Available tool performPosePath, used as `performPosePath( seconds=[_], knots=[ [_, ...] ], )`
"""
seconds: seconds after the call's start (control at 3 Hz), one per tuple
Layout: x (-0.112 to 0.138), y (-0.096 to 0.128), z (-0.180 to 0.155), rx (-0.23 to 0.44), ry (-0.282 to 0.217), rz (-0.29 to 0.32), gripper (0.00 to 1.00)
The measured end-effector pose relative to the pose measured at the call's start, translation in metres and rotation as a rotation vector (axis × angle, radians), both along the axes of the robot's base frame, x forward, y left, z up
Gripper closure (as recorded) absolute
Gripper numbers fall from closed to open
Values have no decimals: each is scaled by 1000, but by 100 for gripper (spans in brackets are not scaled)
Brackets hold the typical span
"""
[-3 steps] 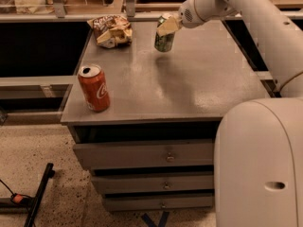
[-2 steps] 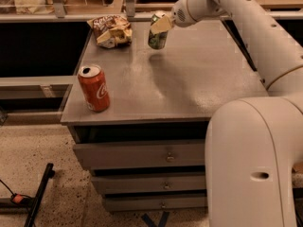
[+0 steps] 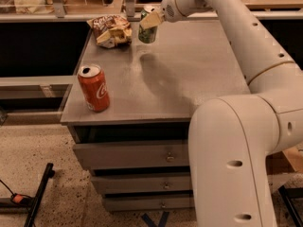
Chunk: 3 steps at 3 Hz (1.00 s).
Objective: Move green can near brown chip bag
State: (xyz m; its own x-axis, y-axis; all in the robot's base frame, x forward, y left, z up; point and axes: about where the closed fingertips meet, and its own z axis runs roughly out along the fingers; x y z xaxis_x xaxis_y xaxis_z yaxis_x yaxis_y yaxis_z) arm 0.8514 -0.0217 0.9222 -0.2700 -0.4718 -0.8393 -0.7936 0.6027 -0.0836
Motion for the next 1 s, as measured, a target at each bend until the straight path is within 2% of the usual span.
performPosePath(
  seconds=[0.67,1.0],
  knots=[
    [14,9,-13,-68,-2,-11,12],
    [17,8,-22,-80,17,-18,0]
  ],
)
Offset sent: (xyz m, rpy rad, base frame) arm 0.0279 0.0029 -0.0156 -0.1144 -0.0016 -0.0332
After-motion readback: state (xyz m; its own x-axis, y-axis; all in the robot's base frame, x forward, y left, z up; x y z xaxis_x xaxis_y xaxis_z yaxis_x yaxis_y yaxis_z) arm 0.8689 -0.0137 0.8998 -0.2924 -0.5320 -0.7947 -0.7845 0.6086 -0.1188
